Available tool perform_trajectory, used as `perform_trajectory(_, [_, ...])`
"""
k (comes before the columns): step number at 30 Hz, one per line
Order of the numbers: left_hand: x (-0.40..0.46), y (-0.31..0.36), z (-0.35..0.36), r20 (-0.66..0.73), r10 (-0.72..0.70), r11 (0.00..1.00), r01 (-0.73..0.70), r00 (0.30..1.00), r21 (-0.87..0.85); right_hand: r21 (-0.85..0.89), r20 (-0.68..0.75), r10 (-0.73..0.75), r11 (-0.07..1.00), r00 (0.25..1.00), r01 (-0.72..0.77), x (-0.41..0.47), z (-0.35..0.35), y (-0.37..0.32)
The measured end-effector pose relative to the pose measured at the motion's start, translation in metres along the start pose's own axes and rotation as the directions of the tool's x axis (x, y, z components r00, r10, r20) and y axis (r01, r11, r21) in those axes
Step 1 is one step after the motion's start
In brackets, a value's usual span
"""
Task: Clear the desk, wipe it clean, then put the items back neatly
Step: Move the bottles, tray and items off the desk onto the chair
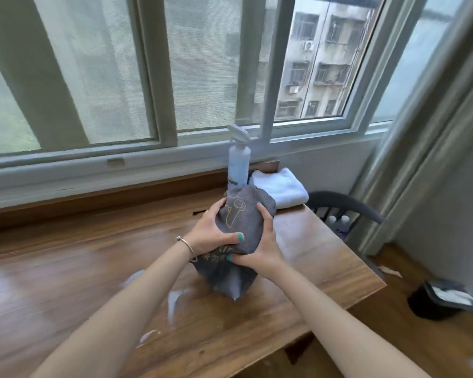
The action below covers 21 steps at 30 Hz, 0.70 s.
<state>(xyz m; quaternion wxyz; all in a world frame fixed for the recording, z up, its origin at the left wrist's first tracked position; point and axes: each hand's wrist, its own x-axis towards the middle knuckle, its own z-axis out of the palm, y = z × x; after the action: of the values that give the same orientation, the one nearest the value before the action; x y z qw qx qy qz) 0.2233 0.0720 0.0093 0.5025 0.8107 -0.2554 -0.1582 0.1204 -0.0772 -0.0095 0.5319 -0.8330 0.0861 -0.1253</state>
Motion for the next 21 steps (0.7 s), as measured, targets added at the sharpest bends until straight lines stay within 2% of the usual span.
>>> perform_trajectory(8, [0.035, 0.071, 0.133, 0.14, 0.124, 0.992, -0.125, 0.982, 0.0, -0.044, -0.15, 0.03, 0.998, 0.988, -0.037, -0.038, -0.132, 0.051])
perform_trajectory(15, [0.051, 0.118, 0.239, 0.183, 0.251, 0.966, -0.235, 0.951, -0.103, -0.095, -0.206, 0.05, 0.993, 0.977, -0.07, -0.069, -0.234, 0.088])
perform_trajectory(21, [0.072, 0.14, 0.309, 0.233, 0.318, 0.938, -0.268, 0.919, -0.22, -0.098, -0.263, 0.091, 0.988, 0.961, -0.12, -0.078, -0.297, 0.123])
